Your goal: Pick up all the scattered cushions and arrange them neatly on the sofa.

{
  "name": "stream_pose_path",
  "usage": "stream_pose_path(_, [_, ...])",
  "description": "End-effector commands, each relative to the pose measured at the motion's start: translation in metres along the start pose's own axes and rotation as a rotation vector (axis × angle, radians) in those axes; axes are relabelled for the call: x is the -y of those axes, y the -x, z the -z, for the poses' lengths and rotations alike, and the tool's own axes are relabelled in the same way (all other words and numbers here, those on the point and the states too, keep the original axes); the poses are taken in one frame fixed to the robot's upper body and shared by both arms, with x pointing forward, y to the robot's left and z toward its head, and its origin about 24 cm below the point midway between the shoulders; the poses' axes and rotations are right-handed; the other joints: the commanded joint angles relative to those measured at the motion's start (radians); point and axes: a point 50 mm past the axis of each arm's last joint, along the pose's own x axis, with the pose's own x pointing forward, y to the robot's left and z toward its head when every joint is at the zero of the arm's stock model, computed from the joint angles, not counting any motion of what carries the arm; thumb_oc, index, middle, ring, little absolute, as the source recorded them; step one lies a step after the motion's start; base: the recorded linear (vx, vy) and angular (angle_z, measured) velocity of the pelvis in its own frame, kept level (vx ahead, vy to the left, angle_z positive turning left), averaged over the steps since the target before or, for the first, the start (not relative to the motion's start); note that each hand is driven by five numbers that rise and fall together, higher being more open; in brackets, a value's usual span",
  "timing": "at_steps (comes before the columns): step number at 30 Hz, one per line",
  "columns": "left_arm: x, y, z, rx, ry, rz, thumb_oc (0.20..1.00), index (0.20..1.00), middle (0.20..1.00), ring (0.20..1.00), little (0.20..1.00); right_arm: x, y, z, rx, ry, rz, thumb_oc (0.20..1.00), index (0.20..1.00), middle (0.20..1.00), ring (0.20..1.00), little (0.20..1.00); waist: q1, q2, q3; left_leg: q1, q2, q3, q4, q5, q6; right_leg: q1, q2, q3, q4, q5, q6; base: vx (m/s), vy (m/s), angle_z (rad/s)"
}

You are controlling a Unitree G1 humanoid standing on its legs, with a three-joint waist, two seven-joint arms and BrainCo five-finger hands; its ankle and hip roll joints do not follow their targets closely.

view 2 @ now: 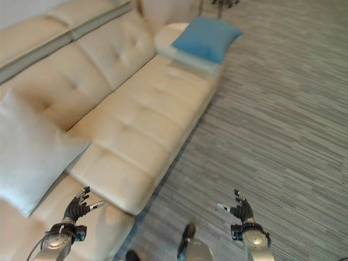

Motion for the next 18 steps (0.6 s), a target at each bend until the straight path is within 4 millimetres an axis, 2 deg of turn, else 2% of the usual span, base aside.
stream_pose_path(1, [0.007, 0.0, -0.016, 0.087, -0.003, 0.013, 1.0, 1.0, 1.0, 1.0, 1.0, 0.018, -0.005, -0.03, 0.13, 0.04, 0.044, 1.0, 1.0, 1.0, 1.0, 1.0, 0.024, -0.011, 0.035, -0.114, 0.01, -0.19, 0.337, 0.017, 0.008, 0.092, 0.068, 0.108, -0.073, -0.084, 0.037, 0.34, -0.271, -1.18])
stream_pose_path(2, [0.009, 0.0, -0.015, 0.086, 0.003, 0.018, 1.0, 1.0, 1.0, 1.0, 1.0, 0.017, -0.005, -0.032, 0.136, 0.049, 0.035, 1.0, 1.0, 1.0, 1.0, 1.0, 0.038, -0.009, 0.038, -0.153, -0.045, -0.273, 0.34, -0.007, 0.027, 0.105, 0.079, 0.135, -0.078, -0.091, 0.034, 0.17, -0.115, -1.47])
stream_pose_path(3, [0.012, 0.0, -0.016, 0.089, 0.006, 0.026, 1.0, 1.0, 1.0, 1.0, 1.0, 0.016, -0.005, -0.034, 0.144, 0.058, 0.022, 1.0, 1.0, 1.0, 1.0, 1.0, 0.052, -0.02, 0.044, -0.207, -0.114, -0.343, 0.335, -0.008, 0.052, 0.115, 0.078, 0.165, -0.092, -0.071, 0.029, 0.09, -0.029, -1.56])
stream_pose_path(4, [0.012, 0.0, -0.016, 0.089, 0.006, 0.026, 1.0, 1.0, 1.0, 1.0, 1.0, 0.016, -0.005, -0.034, 0.144, 0.058, 0.022, 1.0, 1.0, 1.0, 1.0, 1.0, 0.052, -0.02, 0.044, -0.207, -0.114, -0.344, 0.335, -0.008, 0.052, 0.115, 0.078, 0.164, -0.092, -0.071, 0.029, 0.19, -0.048, -1.34])
stream_pose_path(5, [0.016, 0.0, -0.015, 0.086, 0.005, 0.035, 1.0, 1.0, 1.0, 1.0, 1.0, 0.013, -0.005, -0.036, 0.153, 0.065, 0.009, 1.0, 1.0, 1.0, 1.0, 1.0, 0.08, -0.031, 0.05, -0.266, -0.2, -0.447, 0.254, -0.041, 0.064, 0.143, 0.088, 0.236, -0.105, -0.077, 0.046, 0.28, -0.049, -0.86])
stream_pose_path(6, [0.017, 0.0, -0.016, 0.088, 0.001, 0.037, 1.0, 1.0, 1.0, 1.0, 1.0, 0.012, -0.005, -0.035, 0.152, 0.063, 0.009, 1.0, 1.0, 1.0, 1.0, 1.0, 0.088, -0.031, 0.055, -0.295, -0.219, -0.472, 0.228, -0.046, 0.068, 0.158, 0.096, 0.259, -0.106, -0.086, 0.045, 0.28, -0.05, -0.73])
stream_pose_path(7, [0.017, 0.0, -0.016, 0.088, 0.001, 0.037, 1.0, 1.0, 1.0, 1.0, 1.0, 0.012, -0.005, -0.035, 0.152, 0.063, 0.009, 1.0, 1.0, 1.0, 1.0, 1.0, 0.088, -0.033, 0.053, -0.297, -0.222, -0.472, 0.223, -0.04, 0.068, 0.154, 0.094, 0.259, -0.107, -0.084, 0.045, 0.32, -0.045, -0.85])
stream_pose_path(8, [0.018, 0.0, -0.017, 0.092, 0.003, 0.037, 1.0, 1.0, 1.0, 1.0, 1.0, 0.012, -0.005, -0.034, 0.147, 0.06, 0.019, 1.0, 1.0, 1.0, 1.0, 1.0, 0.112, -0.019, 0.058, -0.363, -0.273, -0.521, 0.132, 0.028, 0.06, 0.198, 0.133, 0.304, -0.124, -0.095, 0.041, 0.32, -0.029, -0.87])
stream_pose_path(10, [0.017, 0.0, -0.016, 0.087, 0.004, 0.032, 1.0, 1.0, 1.0, 1.0, 1.0, 0.012, -0.005, -0.032, 0.14, 0.061, 0.023, 1.0, 1.0, 1.0, 1.0, 1.0, 0.131, -0.002, 0.051, -0.386, -0.291, -0.553, 0.008, 0.128, 0.044, 0.226, 0.172, 0.332, -0.135, -0.11, 0.036, 0.33, -0.017, -0.43])
stream_pose_path(11, [0.017, 0.0, -0.016, 0.087, 0.004, 0.032, 1.0, 1.0, 1.0, 1.0, 1.0, 0.012, -0.005, -0.032, 0.14, 0.06, 0.023, 1.0, 1.0, 1.0, 1.0, 1.0, 0.132, -0.004, 0.052, -0.38, -0.293, -0.552, 0.001, 0.131, 0.044, 0.228, 0.17, 0.334, -0.135, -0.111, 0.036, 0.41, 0.007, -0.62])
stream_pose_path(12, [0.017, -0.001, -0.015, 0.078, 0.006, 0.031, 1.0, 1.0, 1.0, 1.0, 1.0, 0.012, -0.006, -0.031, 0.135, 0.053, 0.035, 1.0, 1.0, 1.0, 1.0, 1.0, 0.152, 0.006, 0.05, -0.43, -0.295, -0.539, -0.076, 0.179, 0.037, 0.279, 0.199, 0.375, -0.142, -0.136, 0.029, 0.43, 0.022, -0.63])
stream_pose_path(14, [0.016, 0.0, -0.014, 0.076, 0.013, 0.023, 1.0, 1.0, 1.0, 1.0, 1.0, 0.01, -0.006, -0.031, 0.137, 0.043, 0.035, 1.0, 1.0, 1.0, 1.0, 1.0, 0.175, 0.003, 0.038, -0.439, -0.291, -0.522, -0.105, 0.205, 0.039, 0.327, 0.215, 0.416, -0.138, -0.163, 0.028, 0.56, 0.074, -0.51])
stream_pose_path(16, [0.013, 0.003, -0.008, 0.054, 0.004, 0.02, 1.0, 1.0, 1.0, 1.0, 1.0, 0.007, -0.002, -0.028, 0.131, 0.03, 0.021, 1.0, 1.0, 1.0, 1.0, 1.0, 0.178, -0.008, 0.013, -0.403, -0.285, -0.519, -0.114, 0.213, 0.068, 0.351, 0.2, 0.426, -0.114, -0.185, 0.038, 0.5, 0.123, -0.83])
stream_pose_path(18, [0.011, 0.002, -0.007, 0.046, -0.002, 0.014, 1.0, 1.0, 1.0, 1.0, 1.0, 0.003, -0.002, -0.027, 0.129, 0.029, 0.009, 1.0, 1.0, 1.0, 1.0, 1.0, 0.176, -0.033, -0.006, -0.39, -0.296, -0.506, -0.083, 0.184, 0.086, 0.333, 0.16, 0.415, -0.026, -0.144, 0.085, 0.44, 0.139, -0.57])
